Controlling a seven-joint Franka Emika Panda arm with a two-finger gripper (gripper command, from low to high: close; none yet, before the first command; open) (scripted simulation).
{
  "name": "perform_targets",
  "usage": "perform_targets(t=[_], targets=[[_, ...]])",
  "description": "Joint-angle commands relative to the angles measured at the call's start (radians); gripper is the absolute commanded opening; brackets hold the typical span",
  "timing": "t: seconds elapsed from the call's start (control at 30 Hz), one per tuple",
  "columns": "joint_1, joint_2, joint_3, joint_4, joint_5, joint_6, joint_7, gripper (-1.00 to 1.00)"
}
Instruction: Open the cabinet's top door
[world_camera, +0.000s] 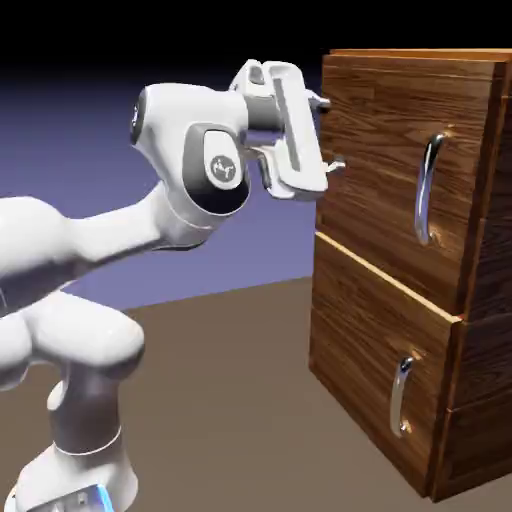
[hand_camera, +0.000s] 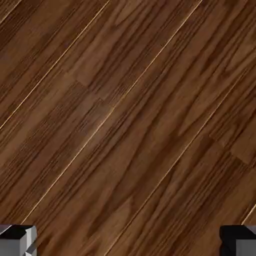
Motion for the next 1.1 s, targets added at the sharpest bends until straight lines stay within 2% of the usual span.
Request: perform_targets(t=[0.0, 0.5, 0.7, 0.73, 1.07], targets=[[0.018, -0.020, -0.021, 0.006, -0.038, -0.007, -0.044, 0.00], [0.281, -0.320, -0.330, 0.090, -0.596, -0.103, -0.690, 0.00], [0.444, -0.301, -0.350, 0.210, -0.700, -0.135, -0.640, 0.00], [0.444, -0.301, -0.350, 0.210, -0.700, -0.135, -0.640, -1.00], [0.173, -0.360, -0.181, -0.116, -0.796, -0.416, -0.381, -1.00]])
